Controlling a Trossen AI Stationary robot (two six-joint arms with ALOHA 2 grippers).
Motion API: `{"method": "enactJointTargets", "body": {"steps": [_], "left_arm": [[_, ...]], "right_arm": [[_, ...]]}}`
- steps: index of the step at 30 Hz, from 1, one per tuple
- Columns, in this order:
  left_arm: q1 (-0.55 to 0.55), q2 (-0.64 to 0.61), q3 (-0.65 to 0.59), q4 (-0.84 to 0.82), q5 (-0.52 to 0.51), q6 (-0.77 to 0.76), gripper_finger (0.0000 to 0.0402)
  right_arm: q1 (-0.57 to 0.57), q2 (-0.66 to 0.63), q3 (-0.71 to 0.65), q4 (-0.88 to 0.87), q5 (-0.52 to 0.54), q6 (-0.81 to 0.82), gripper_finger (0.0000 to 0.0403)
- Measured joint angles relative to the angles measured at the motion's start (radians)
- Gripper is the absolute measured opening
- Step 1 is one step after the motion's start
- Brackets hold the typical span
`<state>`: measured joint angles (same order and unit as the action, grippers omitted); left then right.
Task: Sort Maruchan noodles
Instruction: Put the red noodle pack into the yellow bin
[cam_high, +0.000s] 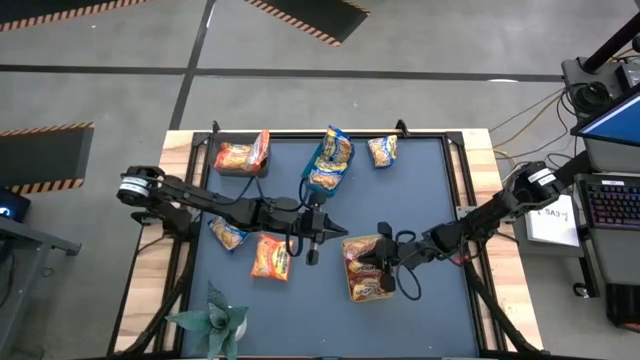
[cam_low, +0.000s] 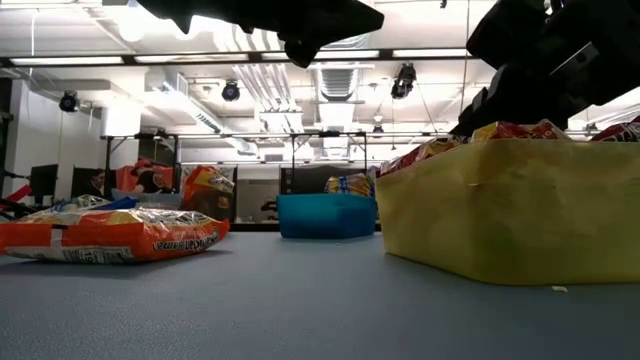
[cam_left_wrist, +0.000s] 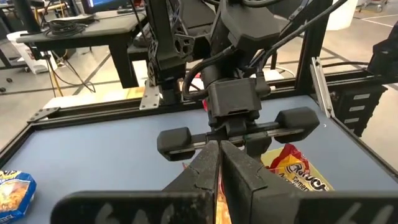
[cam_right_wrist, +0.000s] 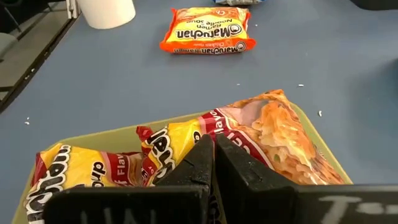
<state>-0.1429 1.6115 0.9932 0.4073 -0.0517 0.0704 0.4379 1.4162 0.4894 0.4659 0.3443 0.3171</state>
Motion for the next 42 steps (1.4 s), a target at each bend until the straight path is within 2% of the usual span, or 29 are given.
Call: {"method": "enactJointTargets", "body": {"steps": [9, 23, 29, 37, 42], "left_arm": [[0.000, -0.002, 0.000, -0.006, 0.000, 0.000, 0.0000], [0.000, -0.002, 0.000, -0.013, 0.000, 0.000, 0.0000], [0.000, -0.002, 0.000, -0.014, 0.000, 0.000, 0.0000], [0.000, -0.003, 0.001, -0.017, -0.001, 0.000, 0.0000], [0.000, -0.003, 0.001, -0.018, -0.001, 0.000, 0.0000]], "right_arm": [[0.001, -0.053, 0.072, -0.030, -0.059, -0.050, 0.0008], [0.003, 0.087, 0.102, -0.010, -0.101, 0.032, 0.0008], [0.003, 0.032, 0.114, -0.064, -0.120, -0.024, 0.0008], [-0.005, -0.099, 0.119, -0.209, 0.006, -0.127, 0.0008], [-0.020, -0.067, 0.089, -0.203, 0.019, -0.098, 0.0008]]}}
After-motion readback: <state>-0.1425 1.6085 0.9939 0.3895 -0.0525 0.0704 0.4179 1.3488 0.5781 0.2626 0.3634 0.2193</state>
